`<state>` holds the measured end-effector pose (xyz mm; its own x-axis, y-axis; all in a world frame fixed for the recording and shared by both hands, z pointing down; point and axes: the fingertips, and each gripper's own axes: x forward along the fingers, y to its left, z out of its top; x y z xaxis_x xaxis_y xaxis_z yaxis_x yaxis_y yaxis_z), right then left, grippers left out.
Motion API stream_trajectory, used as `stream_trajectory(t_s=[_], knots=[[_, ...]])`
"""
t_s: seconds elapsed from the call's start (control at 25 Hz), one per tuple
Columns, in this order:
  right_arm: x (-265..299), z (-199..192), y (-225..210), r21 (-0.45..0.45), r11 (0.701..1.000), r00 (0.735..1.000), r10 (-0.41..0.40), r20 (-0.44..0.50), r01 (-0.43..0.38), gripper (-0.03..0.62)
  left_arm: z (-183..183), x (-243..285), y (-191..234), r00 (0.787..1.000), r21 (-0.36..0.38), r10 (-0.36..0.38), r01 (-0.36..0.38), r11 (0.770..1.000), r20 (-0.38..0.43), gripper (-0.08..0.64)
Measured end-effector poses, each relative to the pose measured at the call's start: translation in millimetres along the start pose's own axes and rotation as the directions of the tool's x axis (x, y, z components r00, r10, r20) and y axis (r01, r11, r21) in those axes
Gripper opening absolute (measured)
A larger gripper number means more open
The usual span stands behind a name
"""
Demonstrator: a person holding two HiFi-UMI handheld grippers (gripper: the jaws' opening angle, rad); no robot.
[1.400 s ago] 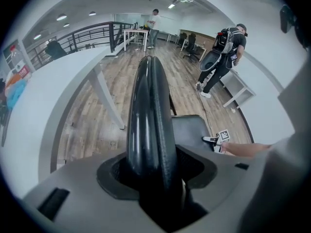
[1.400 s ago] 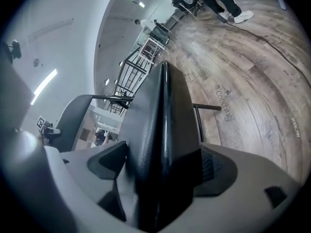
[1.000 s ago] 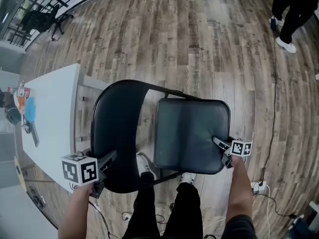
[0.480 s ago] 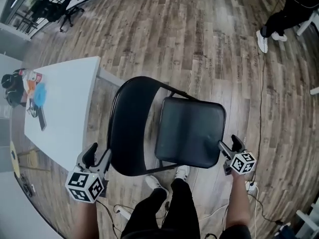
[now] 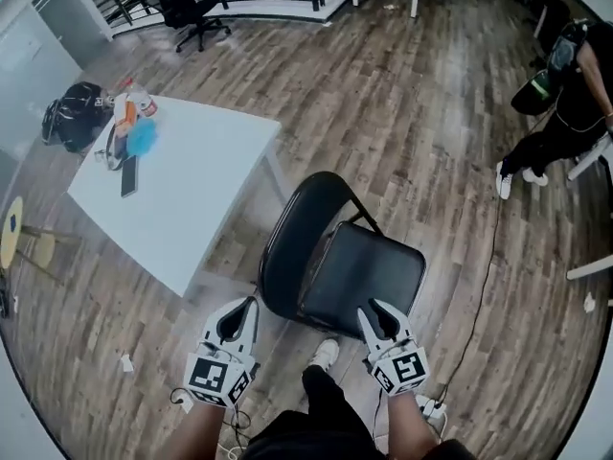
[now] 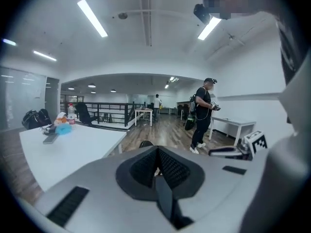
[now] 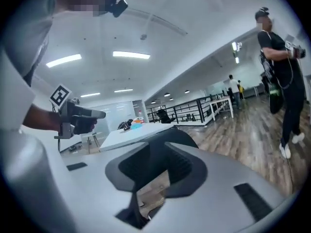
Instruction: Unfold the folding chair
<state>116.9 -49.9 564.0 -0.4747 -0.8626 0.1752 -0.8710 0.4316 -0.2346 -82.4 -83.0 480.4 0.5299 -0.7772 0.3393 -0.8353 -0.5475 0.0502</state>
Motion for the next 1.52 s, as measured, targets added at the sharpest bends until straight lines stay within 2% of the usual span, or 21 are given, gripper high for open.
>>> stream_trajectory(t_s=[0.08,0.2,0.28,0.4,0.52,0.64,0.76,0.96,1.12,1.32,1.52], knots=[[-10.1,27.2,28.0,-0.114,0.993,1.0,0.016,0.021,-0.013,0.023,-7.2,-33.7,-10.7,1.0,-0.024,0.014,-0.014,1.0,0.019,0.005],[-34.2,55.5,72.9,-0.317,0.948,0.999,0.032,0.039,-0.018,0.015,-16.2,-84.1,-27.7,0.997,-0.108,0.059,-0.054,0.993,0.041,0.005],[-57.8,69.3,99.0,-0.38,0.924,0.998,0.055,0.038,-0.036,0.015,-15.1,-115.2,-44.4,0.993,-0.149,0.096,-0.084,0.985,0.072,0.005],[-104.0,77.4,137.8,-0.372,0.926,0.997,0.078,0.029,-0.062,0.015,-8.1,-162.2,-74.6,0.987,-0.17,0.12,-0.1,0.98,0.108,0.005],[-148.3,78.9,169.8,-0.329,0.941,0.996,0.091,0.013,-0.082,0.015,-13.2,-195.9,-107.6,0.983,-0.183,0.142,-0.12,0.976,0.113,0.005],[-176.8,79.1,187.4,-0.284,0.953,0.994,0.113,0.007,-0.107,0.015,-23.7,-210.7,-137.3,0.98,-0.197,0.167,-0.143,0.97,0.112,0.005],[-193.7,75.7,198.0,-0.28,0.947,0.988,0.155,-0.024,-0.156,0.015,-33.7,-218.6,-163.9,0.978,-0.2,0.188,-0.167,0.965,0.088,0.005],[-221.5,70.8,189.9,-0.31,0.925,0.976,0.212,-0.054,-0.218,0.015,-45.4,-231.3,-197.0,0.962,-0.187,0.268,-0.256,0.949,0.044,0.005],[-250.7,74.1,167.4,-0.372,0.907,0.98,0.197,-0.036,-0.196,0.015,-45.5,-234.9,-228.4,0.942,-0.199,0.33,-0.314,0.928,0.056,0.005],[-274.1,85.6,145.9,-0.358,0.915,0.979,0.202,0.01,-0.185,0.014,-33.3,-231.3,-263.7,0.93,-0.182,0.356,-0.336,0.924,0.087,0.005],[-283.6,95.5,144.8,-0.328,0.924,0.974,0.223,0.047,-0.196,0.014,-17.8,-237.0,-276.7,0.921,-0.135,0.372,-0.356,0.925,0.115,0.005]])
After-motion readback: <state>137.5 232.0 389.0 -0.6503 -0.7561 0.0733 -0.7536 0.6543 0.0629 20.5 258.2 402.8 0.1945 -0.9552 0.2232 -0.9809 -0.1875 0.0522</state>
